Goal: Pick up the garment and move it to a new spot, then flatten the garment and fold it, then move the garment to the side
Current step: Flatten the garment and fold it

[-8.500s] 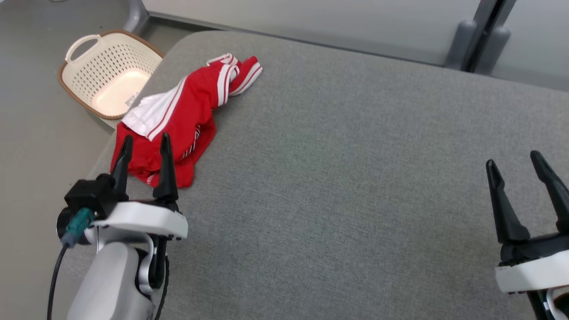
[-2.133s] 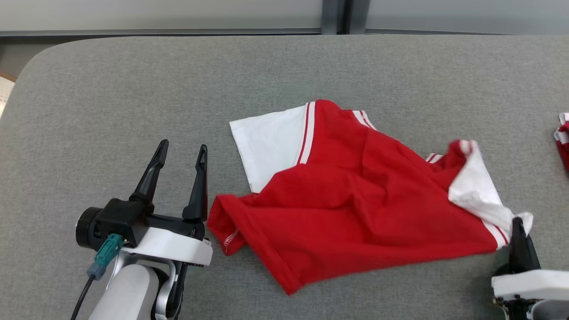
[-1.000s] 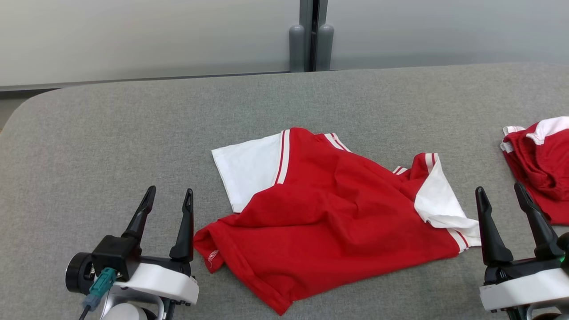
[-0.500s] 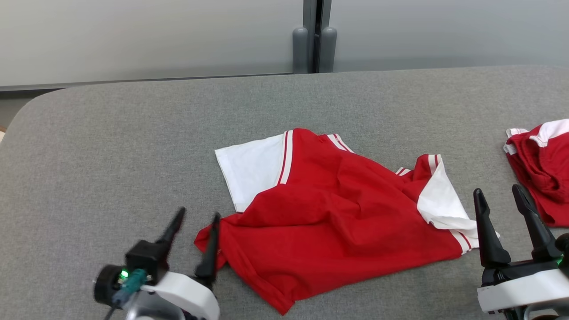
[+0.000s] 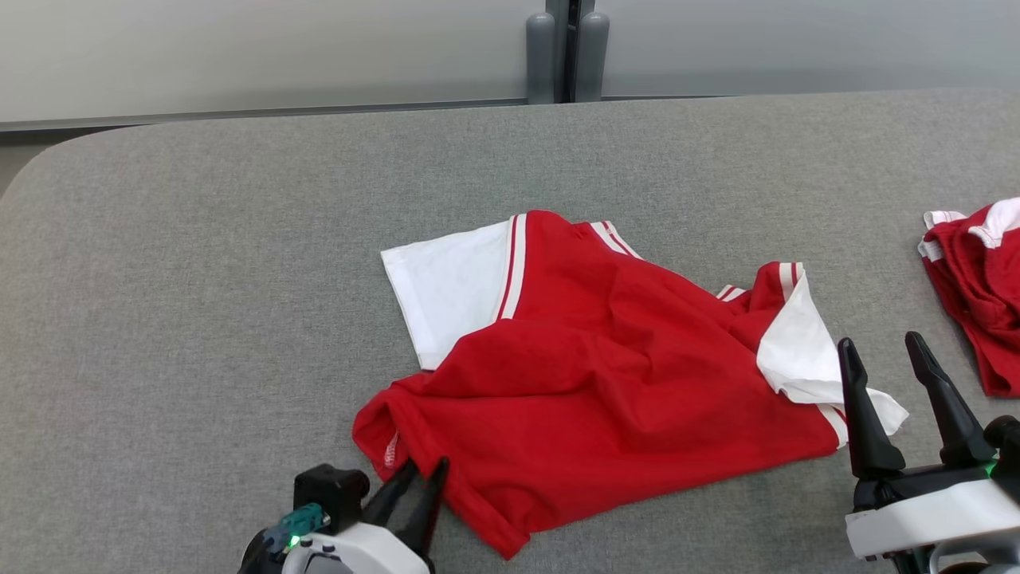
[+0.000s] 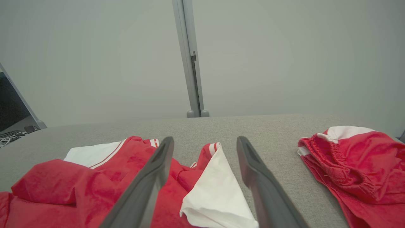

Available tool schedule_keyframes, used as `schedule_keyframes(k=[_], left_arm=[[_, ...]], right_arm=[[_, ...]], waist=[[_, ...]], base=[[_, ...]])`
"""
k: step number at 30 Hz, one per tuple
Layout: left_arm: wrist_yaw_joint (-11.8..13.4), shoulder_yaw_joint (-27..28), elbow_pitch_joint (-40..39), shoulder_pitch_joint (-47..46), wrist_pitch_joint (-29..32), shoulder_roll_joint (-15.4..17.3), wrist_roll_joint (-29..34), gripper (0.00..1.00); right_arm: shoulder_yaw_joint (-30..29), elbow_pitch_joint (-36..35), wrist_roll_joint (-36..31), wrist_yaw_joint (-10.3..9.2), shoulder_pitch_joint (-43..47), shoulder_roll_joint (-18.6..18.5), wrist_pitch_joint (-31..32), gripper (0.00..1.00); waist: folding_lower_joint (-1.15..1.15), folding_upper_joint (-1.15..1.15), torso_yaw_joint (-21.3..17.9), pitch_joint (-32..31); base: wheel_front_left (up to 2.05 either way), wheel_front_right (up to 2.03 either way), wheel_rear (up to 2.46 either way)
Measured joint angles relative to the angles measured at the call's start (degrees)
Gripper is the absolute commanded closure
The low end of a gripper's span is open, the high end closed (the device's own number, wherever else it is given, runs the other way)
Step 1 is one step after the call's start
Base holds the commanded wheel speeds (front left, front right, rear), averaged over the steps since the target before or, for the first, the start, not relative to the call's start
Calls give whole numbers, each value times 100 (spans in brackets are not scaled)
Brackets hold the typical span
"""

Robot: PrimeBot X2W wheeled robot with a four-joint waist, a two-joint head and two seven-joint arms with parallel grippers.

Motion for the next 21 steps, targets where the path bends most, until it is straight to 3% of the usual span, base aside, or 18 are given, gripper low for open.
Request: schedule_keyframes(k=[7, 16, 21], left_arm=[[-152, 83, -265, -134, -240, 92, -53, 100], [26, 445, -1031, -588, -226, 468, 71, 100], [51, 644, -1092, -1128, -193, 515, 57, 100]], right_arm=[[-67, 53, 33, 0, -6, -8, -16, 0], [-186, -24, 32, 0, -24, 33, -25, 0], [-229, -92, 30, 0, -134, 43, -21, 0]], waist=[[0, 0, 10, -32], [0, 0, 33, -12], [0, 0, -29, 141]], base=[[0, 0, 0], [0, 0, 0], [0, 0, 0]])
